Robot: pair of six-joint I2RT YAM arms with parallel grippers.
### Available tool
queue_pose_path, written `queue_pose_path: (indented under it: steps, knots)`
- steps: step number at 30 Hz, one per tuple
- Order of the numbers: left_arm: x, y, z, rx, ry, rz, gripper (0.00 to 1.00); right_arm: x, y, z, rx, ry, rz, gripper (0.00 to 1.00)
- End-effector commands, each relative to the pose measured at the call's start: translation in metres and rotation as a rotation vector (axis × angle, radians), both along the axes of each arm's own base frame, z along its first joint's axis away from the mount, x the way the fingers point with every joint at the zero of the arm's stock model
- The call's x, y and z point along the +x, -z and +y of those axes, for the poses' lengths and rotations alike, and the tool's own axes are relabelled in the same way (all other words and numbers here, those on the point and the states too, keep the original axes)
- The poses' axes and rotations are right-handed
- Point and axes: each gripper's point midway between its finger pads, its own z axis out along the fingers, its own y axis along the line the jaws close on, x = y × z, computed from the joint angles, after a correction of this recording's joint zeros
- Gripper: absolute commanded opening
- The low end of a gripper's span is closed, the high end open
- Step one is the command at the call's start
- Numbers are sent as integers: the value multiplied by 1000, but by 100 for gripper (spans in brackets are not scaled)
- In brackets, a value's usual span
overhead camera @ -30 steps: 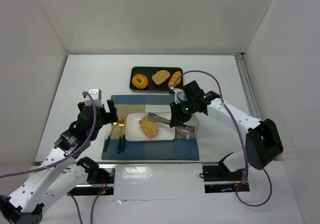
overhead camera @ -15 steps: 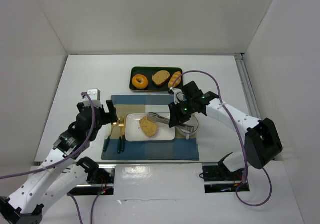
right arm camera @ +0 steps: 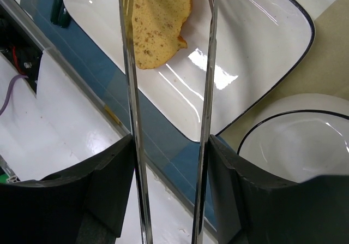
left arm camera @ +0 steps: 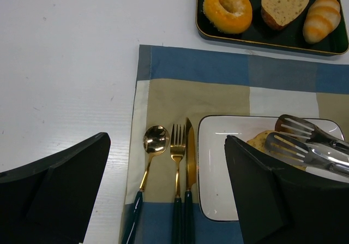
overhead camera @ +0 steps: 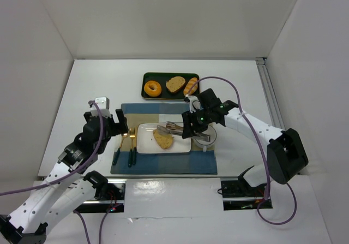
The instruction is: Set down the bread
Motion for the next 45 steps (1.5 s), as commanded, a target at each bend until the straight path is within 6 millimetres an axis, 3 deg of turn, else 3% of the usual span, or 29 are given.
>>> queue_pose_path:
  steps: [1, 8, 14, 17, 20, 22, 26, 31, 32, 39, 45]
  knots:
    - [1, -2, 4, -9, -25, -17, 100, 6, -11, 8, 29, 3, -54, 60]
    - [0, -3, 3, -17, -17, -23, 100, 28, -41, 11, 14, 24, -136, 59]
    - [-2, -4, 4, -17, -17, -23, 100, 52, -81, 17, 35, 47, -221, 59]
    - [-2, -4, 4, -17, -17, -23, 100, 66, -89, 11, 26, 86, -247, 59]
    - [-2, -7, 4, -13, -13, -31, 100, 94, -98, -1, 23, 188, -309, 58]
    - [-2, -7, 4, -13, -13, -31, 100, 107, -104, -18, 27, 277, -361, 58]
    - [-2, -7, 3, -16, -5, -29, 100, 147, -136, -46, 109, 451, -497, 58]
    - [-3, -5, 2, -15, 3, -20, 100, 188, -147, -90, 47, 603, -561, 58]
    - [-4, -7, 2, -19, 3, -27, 100, 200, -147, -106, 3, 650, -571, 58]
    - [-5, -3, 2, -15, 3, -20, 100, 233, -122, -181, -122, 848, -555, 56]
    - [-2, -3, 1, -15, 3, -19, 100, 235, -87, -214, -210, 929, -507, 56]
